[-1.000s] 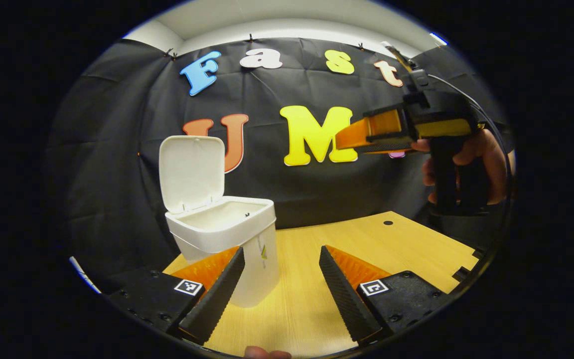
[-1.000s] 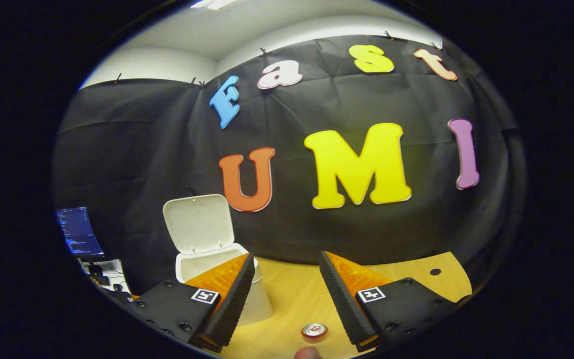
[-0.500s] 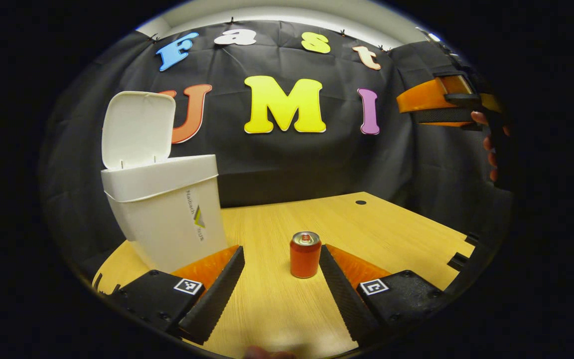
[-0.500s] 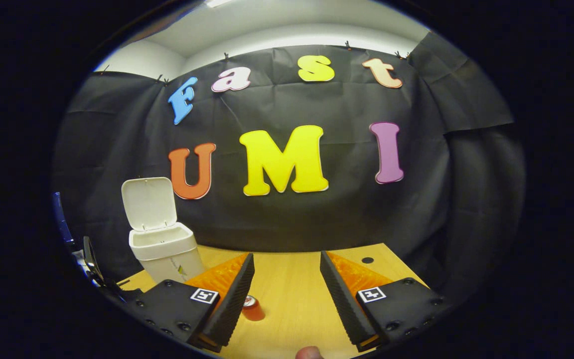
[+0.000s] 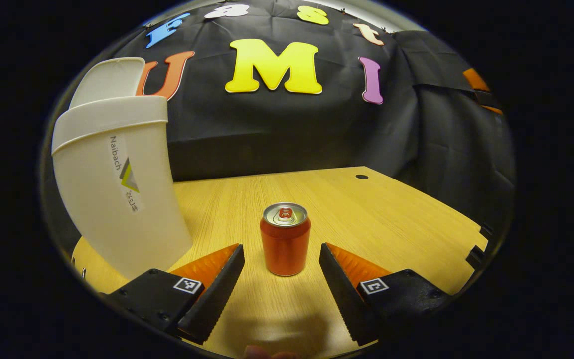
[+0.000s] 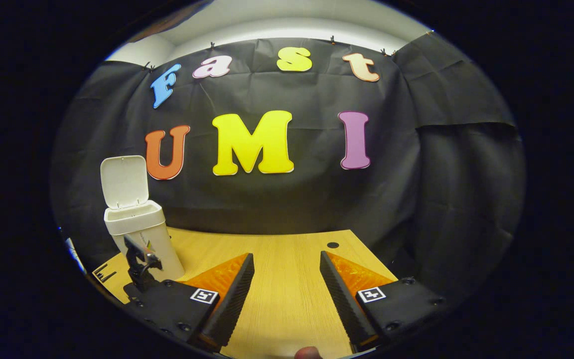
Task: Press the lid of the desktop garbage bin to open it, pick up the crumpled paper on the desktop and throw it into the bin, then pick up the pop can on the desktop and drop it into the bin, and finally close the garbage bin lid.
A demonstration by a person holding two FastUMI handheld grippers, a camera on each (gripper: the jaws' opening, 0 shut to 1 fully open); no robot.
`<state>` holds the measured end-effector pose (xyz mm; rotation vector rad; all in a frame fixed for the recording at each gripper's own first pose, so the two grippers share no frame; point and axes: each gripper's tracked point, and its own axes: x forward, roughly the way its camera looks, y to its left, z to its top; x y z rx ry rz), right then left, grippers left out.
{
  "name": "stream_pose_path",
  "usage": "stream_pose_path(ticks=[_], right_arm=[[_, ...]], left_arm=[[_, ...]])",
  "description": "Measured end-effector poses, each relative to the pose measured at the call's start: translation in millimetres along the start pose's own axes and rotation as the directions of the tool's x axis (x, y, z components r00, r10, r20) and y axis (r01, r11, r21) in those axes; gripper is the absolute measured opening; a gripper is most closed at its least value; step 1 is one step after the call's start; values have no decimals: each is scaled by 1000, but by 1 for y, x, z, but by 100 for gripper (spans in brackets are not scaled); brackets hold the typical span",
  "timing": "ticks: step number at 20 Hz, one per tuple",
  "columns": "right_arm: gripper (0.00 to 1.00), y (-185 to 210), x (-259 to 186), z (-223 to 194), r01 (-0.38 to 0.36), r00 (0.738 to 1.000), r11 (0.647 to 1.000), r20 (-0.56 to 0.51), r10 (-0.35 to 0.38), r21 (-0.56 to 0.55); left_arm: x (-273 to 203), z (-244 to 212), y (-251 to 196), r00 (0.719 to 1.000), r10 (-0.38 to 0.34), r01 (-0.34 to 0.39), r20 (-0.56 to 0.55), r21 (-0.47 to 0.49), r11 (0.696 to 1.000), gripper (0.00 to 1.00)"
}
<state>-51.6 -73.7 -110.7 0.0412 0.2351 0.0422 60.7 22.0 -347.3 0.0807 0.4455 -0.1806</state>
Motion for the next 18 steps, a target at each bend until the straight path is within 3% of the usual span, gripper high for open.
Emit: stream_pose_path(ticks=[14,18], right_arm=[[86,-20,4,-3,30,999,998,-39,-32,-50],[86,-21,6,-4,31,998,998,-47,-34,-52]], left_arm=[[62,-21,-1,995,0,2,-95,23,1000,99],[62,-20,-1,995,-7,9,-101,15,1000,86]])
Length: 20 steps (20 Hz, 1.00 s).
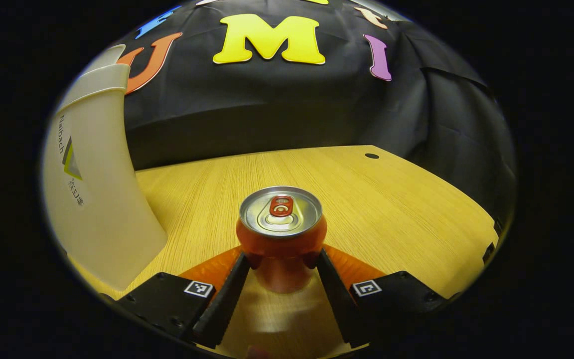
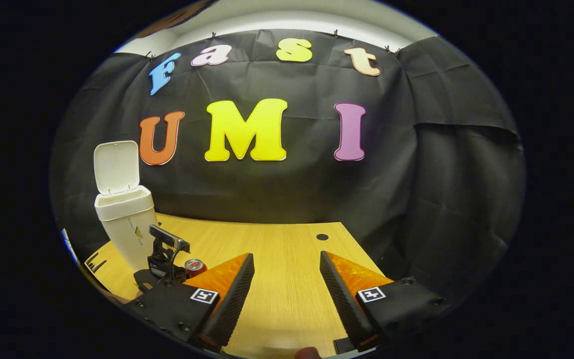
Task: Press the lid of the desktop garbage bin to open it, pick up the crumpled paper on the desktop and throw it into the bin, then pick up the pop can on the desktop and drop it into the bin, and finally close the garbage bin lid.
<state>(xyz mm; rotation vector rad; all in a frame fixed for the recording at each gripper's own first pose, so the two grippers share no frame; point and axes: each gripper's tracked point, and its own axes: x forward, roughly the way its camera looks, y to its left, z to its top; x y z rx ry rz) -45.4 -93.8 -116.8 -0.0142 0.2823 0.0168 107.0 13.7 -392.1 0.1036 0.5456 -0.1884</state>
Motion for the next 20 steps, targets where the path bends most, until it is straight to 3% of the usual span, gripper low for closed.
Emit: stream_pose_path(ticks=[1,2,7,16,20], right_arm=[[86,1,0,2,-2,1000,1000,4,2,-2],[86,2,1,4,-4,1000,1000,7,4,-2],[86,6,3,9,-14,1000,1000,19,14,9],[86,15,4,46,-42,994,998,107,37,42],[84,12,6,57,-47,990,997,135,39,60]], left_arm=[[-1,0,0,1000,-1,1,-1,0,1000,92],[-2,2,0,1000,1,-1,0,1,1000,85],[-25,25,0,999,3,-3,38,-6,1000,83],[-98,138,21,982,58,-50,179,-46,998,83],[-135,197,48,963,122,-102,240,-95,990,83]])
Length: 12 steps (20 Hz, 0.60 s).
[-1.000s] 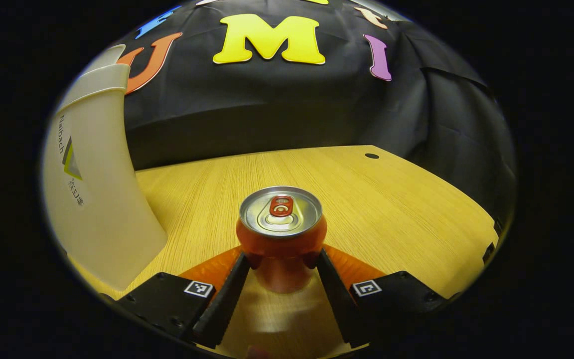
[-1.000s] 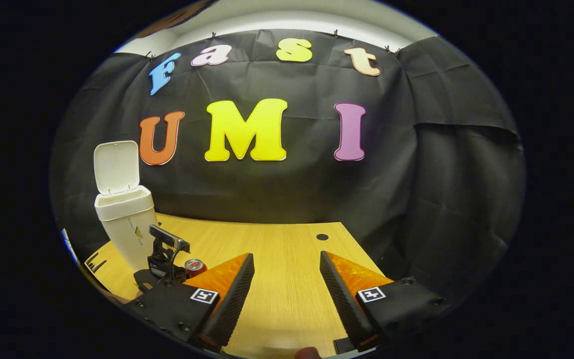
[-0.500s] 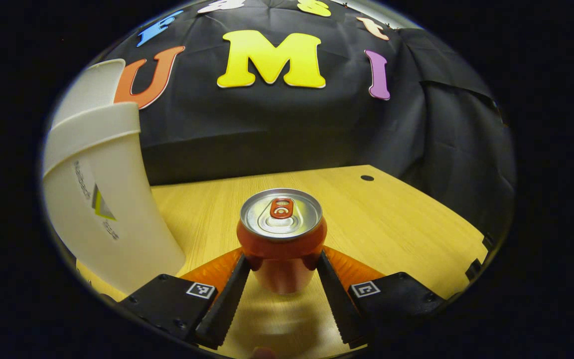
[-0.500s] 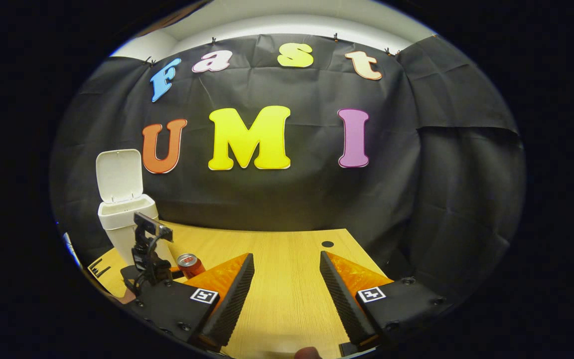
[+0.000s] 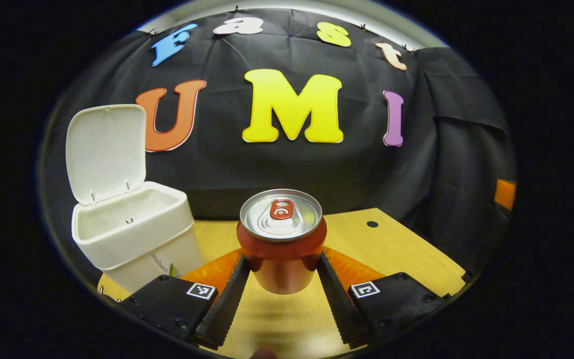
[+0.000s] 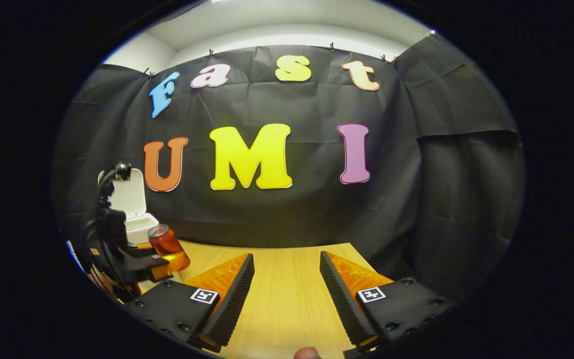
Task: Press the lid of the desktop garbage bin to open it, pick up the crumpled paper on the desktop and throw it into the bin, then pick up the pop can on the desktop and drop it into the bin, and finally close the garbage bin lid.
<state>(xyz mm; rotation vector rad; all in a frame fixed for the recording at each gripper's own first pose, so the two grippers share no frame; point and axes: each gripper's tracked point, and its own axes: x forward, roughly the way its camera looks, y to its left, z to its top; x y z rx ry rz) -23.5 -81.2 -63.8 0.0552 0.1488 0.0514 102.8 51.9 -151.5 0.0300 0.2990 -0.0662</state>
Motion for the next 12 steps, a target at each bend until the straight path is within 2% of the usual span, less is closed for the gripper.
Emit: stream_pose_path(ticks=[3,7,12], right_arm=[[86,-3,5,11,4,1000,1000,25,-4,24],[84,-3,11,22,3,999,999,50,-5,51],[84,2,25,27,-5,999,997,47,2,72]], left_arm=[[-7,37,23,998,54,-53,41,-17,998,83],[-16,76,62,989,130,-132,68,18,991,83],[-17,96,134,958,284,-278,48,-93,956,83]])
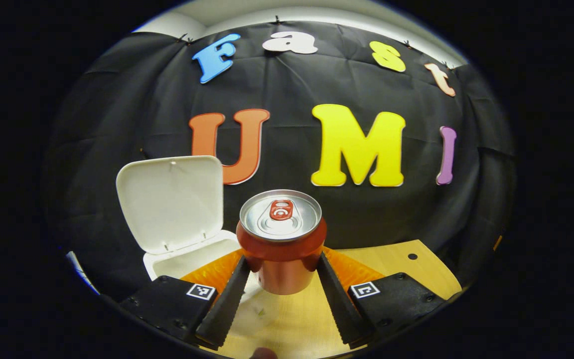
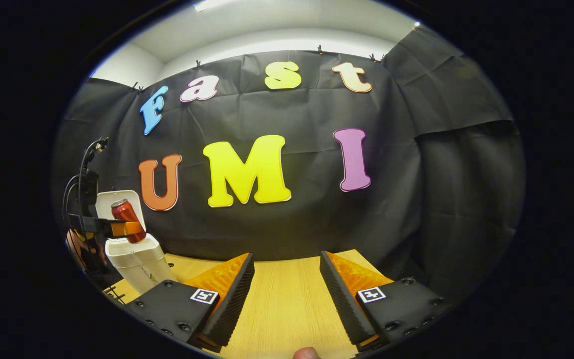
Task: Press the lid of the desktop garbage bin to open it, pick up the crumpled paper on the desktop and throw it into the bin, then pick up the pop can on the desktop and drop it into the bin, and finally close the garbage bin lid.
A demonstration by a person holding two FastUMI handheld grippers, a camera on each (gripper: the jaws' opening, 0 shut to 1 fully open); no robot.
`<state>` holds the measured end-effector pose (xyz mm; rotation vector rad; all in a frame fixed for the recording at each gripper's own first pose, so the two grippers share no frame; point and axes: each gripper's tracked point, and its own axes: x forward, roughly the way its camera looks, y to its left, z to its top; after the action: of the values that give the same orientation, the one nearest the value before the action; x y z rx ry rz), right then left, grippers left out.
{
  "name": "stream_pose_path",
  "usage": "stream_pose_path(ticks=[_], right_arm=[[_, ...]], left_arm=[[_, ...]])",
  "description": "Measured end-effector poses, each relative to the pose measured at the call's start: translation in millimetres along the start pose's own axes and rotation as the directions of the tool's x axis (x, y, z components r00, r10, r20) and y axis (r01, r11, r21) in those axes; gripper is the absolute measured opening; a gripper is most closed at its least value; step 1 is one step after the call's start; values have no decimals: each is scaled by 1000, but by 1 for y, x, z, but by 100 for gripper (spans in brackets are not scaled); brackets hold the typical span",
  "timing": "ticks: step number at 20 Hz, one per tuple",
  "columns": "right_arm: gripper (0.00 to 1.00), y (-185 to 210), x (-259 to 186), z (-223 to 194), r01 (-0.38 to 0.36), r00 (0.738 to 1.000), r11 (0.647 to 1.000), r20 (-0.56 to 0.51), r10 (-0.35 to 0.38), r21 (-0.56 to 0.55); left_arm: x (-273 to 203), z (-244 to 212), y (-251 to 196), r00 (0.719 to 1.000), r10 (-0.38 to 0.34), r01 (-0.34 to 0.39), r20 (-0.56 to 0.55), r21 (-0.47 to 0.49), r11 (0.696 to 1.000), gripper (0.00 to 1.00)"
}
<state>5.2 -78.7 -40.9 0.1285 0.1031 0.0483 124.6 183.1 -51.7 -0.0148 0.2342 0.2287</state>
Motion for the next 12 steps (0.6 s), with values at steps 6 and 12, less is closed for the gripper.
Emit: stream_pose_path(ticks=[6,12], right_arm=[[84,12,10,2,-18,1000,1000,-8,18,-1],[84,21,13,-5,-45,998,999,-44,45,-15]], left_arm=[[26,-3,67,974,221,-221,-48,15,975,83],[51,-36,81,944,292,-296,-153,1,955,84]])
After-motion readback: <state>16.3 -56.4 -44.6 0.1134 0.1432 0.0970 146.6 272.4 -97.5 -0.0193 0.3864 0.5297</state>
